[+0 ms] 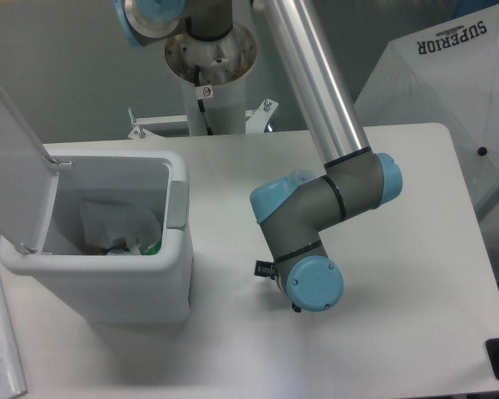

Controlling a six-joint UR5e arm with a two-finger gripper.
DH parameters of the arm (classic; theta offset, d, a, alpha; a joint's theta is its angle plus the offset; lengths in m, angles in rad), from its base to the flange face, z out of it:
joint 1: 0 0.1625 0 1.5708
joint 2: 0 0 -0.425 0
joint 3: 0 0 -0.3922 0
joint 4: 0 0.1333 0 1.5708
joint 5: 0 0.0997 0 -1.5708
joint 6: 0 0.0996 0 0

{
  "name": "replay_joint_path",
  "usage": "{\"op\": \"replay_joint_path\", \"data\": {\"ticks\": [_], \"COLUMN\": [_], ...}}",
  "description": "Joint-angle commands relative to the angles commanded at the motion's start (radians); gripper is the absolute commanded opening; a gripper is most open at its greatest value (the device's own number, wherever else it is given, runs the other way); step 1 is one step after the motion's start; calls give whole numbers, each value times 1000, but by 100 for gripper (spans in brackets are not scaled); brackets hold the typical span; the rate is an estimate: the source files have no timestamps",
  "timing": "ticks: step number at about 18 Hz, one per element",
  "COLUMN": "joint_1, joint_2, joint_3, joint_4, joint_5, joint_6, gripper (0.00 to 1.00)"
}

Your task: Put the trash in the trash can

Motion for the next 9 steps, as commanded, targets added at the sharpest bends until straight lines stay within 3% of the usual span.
{"op": "replay_joint_path", "data": {"ticks": [6, 9], "joint_1": [2, 2], "joint_2": [5, 9], "joint_3": [0, 0], "joint_4": [-3, -3], "joint_5": [0, -2], "joint_6": [0, 0], "gripper": [32, 9]}}
